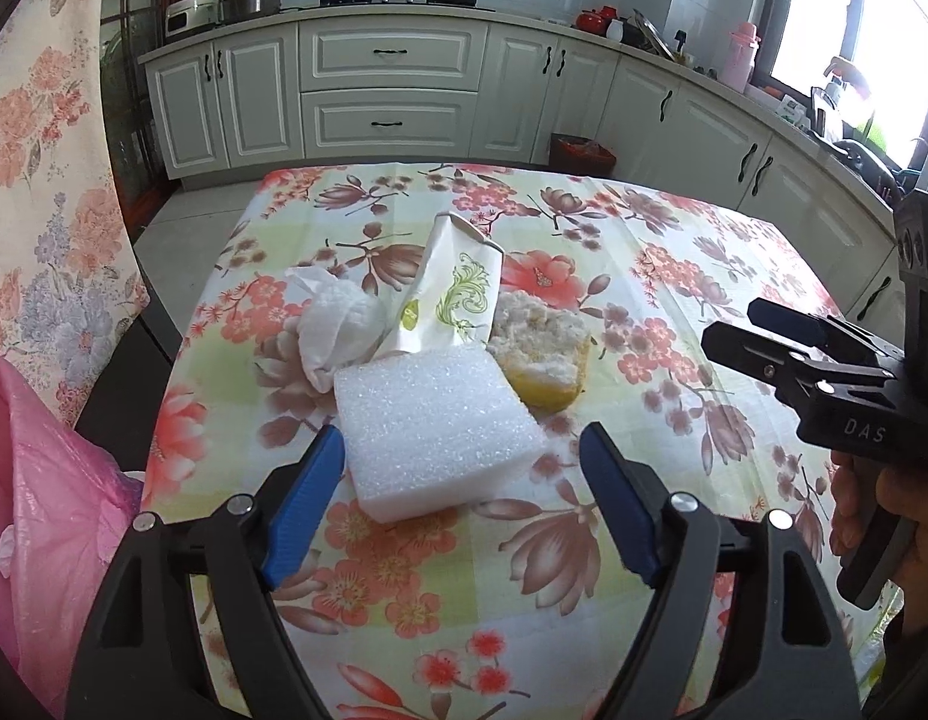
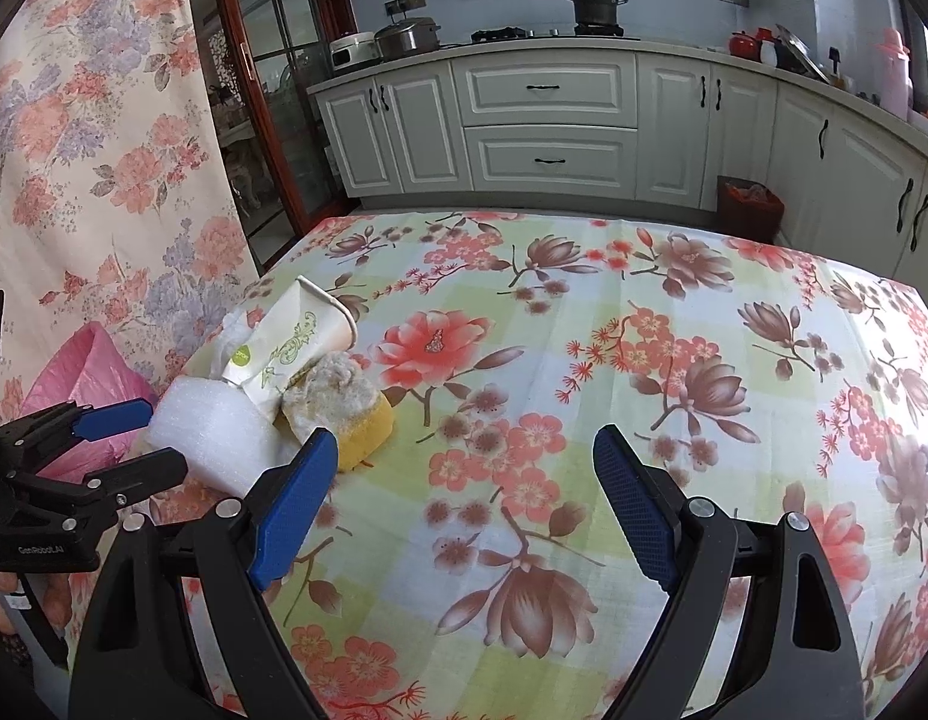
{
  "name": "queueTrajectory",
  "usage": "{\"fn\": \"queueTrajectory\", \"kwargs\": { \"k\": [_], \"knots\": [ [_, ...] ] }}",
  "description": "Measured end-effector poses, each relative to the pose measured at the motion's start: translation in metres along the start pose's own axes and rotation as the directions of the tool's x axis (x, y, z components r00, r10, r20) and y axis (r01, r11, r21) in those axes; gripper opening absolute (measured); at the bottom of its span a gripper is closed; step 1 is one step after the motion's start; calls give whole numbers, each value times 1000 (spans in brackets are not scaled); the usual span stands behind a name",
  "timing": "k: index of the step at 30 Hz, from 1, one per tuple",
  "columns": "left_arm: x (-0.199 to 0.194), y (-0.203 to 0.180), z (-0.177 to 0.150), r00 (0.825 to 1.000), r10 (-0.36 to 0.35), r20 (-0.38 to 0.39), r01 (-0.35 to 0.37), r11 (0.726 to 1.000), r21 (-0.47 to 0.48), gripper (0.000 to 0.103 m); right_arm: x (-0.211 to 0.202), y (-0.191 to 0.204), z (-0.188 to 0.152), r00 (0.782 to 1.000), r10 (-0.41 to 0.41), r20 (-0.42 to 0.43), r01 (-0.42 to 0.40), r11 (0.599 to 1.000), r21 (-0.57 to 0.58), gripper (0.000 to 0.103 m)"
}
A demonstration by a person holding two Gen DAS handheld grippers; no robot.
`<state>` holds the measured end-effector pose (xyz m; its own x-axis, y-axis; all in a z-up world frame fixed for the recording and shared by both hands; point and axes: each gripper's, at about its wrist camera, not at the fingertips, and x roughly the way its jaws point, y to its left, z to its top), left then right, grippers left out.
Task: Collect trash
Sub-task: 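Move both open tools back over the white foam block, then grasp the white foam block with the left tool while the right tool grasps the yellow bread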
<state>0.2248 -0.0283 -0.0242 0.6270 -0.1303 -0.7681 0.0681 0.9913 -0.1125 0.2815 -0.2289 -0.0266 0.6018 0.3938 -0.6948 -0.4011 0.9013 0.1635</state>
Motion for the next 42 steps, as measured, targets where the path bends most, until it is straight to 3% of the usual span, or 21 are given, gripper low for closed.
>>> {"fn": "queueTrajectory", "kwargs": {
  "k": [8,21,34,37,39,42],
  "knots": [
    [13,0,0,1000,6,-26,-6,1000,10,67,15,4,4,999,18,-27,-19,999,-34,83],
    [-19,17,-10,1000,5,17,-4,1000,-26,67,43,34,13,995,51,-83,-64,986,-156,84],
    [-45,54,-20,997,46,54,-41,995,-96,67,81,75,17,982,44,-185,-108,931,-349,81],
    [-50,60,-21,997,52,61,-45,993,-108,67,87,80,16,979,31,-202,-105,924,-368,74],
    [-53,63,-22,996,56,65,-48,992,-116,67,90,82,15,977,25,-211,-102,925,-367,59],
    [-56,67,-25,996,58,68,-49,991,-123,67,90,83,14,976,24,-215,-101,929,-357,54]
  ]
}}
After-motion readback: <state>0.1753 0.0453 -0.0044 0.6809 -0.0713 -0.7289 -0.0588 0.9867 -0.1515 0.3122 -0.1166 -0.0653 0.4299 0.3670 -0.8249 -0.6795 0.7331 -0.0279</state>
